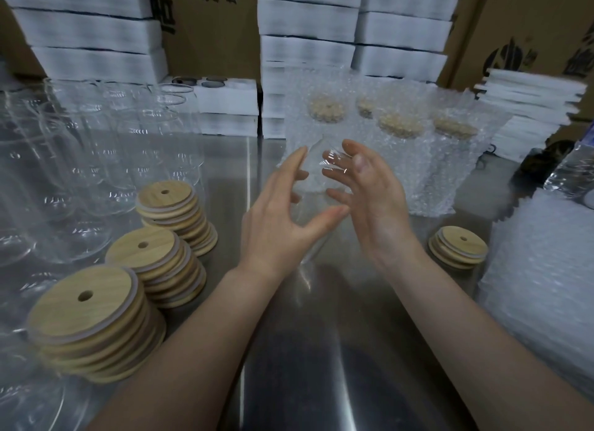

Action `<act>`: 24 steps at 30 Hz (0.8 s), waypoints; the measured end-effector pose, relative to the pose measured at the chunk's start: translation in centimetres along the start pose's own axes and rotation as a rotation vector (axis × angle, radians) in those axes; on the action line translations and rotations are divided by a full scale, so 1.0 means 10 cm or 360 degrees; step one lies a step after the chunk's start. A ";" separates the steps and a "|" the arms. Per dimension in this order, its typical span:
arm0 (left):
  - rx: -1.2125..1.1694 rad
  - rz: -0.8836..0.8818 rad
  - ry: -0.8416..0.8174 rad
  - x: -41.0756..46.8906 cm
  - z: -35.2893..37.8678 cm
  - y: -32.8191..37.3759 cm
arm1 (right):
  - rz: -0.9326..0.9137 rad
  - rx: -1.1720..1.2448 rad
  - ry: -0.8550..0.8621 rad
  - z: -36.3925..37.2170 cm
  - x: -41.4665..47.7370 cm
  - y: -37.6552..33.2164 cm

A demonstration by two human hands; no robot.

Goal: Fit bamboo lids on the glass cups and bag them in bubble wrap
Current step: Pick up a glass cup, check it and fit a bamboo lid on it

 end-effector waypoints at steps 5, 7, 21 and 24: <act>0.0153 0.0183 -0.0129 -0.01 0.06 0.10 | -0.0042 0.0051 -0.0011 0.00 -0.04 -0.04; 0.0263 0.0280 -0.0113 0.00 0.07 0.13 | -0.0044 0.0057 -0.0017 0.00 -0.05 -0.04; 0.0505 0.0659 -0.0083 -0.05 0.17 0.22 | 0.0156 0.0284 0.0078 -0.07 -0.03 0.02; 0.0506 0.0618 -0.0111 -0.06 0.18 0.19 | 0.0211 0.0402 0.0062 -0.07 0.00 0.06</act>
Point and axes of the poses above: each hand's wrist, its own x-axis towards the middle knuckle, its own z-axis out of the palm, y = z × x, the point moved 10 cm from there along x, towards the middle knuckle, and after that the axes turned 8 degrees about y, right-handed, at the moved point
